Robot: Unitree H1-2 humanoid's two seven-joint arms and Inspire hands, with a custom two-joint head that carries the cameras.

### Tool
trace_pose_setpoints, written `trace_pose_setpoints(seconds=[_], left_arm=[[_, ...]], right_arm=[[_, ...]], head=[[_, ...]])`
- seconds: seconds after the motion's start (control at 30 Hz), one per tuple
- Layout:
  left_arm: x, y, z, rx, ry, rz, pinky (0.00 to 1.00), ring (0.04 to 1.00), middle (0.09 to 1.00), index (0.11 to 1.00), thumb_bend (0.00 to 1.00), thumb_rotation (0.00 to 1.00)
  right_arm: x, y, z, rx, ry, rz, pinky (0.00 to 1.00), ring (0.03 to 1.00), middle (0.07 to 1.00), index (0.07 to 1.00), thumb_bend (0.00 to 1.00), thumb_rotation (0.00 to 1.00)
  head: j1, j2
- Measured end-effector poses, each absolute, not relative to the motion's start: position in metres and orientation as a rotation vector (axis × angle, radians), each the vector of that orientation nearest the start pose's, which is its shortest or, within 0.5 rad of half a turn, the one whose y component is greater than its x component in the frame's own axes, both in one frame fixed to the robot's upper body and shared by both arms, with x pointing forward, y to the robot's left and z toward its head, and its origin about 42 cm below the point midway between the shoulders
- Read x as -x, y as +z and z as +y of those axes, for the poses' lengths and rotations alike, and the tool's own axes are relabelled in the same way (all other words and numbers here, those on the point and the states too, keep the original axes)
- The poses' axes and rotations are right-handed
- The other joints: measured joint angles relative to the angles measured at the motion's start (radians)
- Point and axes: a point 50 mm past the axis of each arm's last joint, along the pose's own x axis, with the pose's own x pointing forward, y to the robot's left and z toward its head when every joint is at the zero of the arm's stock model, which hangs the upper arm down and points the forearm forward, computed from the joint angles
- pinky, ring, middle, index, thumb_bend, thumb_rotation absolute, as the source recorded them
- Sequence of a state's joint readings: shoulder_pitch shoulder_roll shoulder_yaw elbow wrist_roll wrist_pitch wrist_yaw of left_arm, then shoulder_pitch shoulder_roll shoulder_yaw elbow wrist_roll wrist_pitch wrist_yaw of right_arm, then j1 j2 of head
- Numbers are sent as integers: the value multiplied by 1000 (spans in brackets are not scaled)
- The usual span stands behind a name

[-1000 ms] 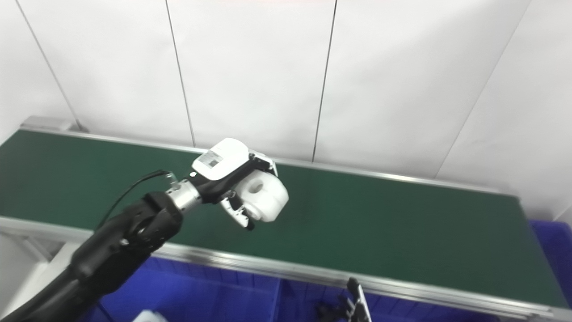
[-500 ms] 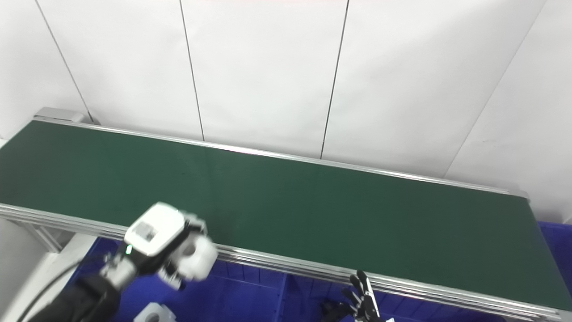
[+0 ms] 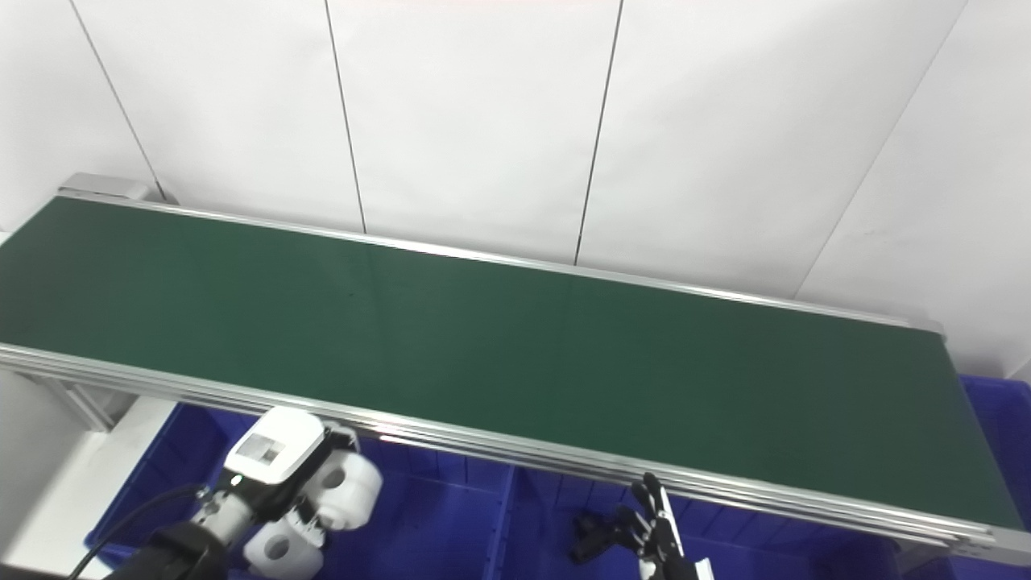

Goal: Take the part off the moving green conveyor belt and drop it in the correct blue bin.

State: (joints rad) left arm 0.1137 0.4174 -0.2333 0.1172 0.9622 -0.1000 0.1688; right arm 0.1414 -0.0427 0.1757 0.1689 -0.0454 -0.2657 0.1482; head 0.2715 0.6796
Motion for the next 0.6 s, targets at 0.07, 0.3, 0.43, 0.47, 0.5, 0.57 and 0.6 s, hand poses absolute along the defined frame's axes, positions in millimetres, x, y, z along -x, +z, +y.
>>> trace_pose_setpoints(seconds=[0.07, 0.3, 0.43, 0.47, 0.5, 0.57, 0.6], left_arm=[[-230, 52, 302, -1312, -279, -19, 633, 617, 616, 521, 616, 128], [-225, 64, 299, -1204, -358, 13, 842, 858, 810, 708, 1000, 401], [-221, 76, 299, -1181, -394, 10, 898, 894, 840, 725, 1000, 405], [-219, 81, 299, -1177, -404, 5, 908, 901, 845, 726, 1000, 403], [-218, 87, 298, -1162, -412, -2, 931, 914, 853, 731, 1000, 425], [-215, 101, 293, -1114, -432, -26, 943, 924, 860, 737, 1000, 456], [-214, 108, 289, -1089, -442, -47, 943, 929, 863, 742, 1000, 477]], right_arm=[[-221, 31, -177, 64, 305, 46, 810, 895, 964, 1000, 902, 990], [-225, 29, -177, 49, 304, 53, 811, 901, 968, 1000, 905, 981], [-227, 28, -176, 48, 307, 52, 810, 900, 970, 1000, 915, 987], [-228, 29, -175, 47, 308, 50, 810, 900, 971, 1000, 916, 989], [-229, 29, -175, 47, 308, 49, 810, 898, 970, 1000, 909, 990], [-231, 29, -174, 48, 310, 50, 811, 898, 971, 1000, 900, 989], [-232, 28, -174, 48, 311, 50, 811, 899, 971, 1000, 898, 986]], head=[[2, 0], [5, -9], [3, -5], [3, -6], [2, -8], [2, -9], [0, -12]])
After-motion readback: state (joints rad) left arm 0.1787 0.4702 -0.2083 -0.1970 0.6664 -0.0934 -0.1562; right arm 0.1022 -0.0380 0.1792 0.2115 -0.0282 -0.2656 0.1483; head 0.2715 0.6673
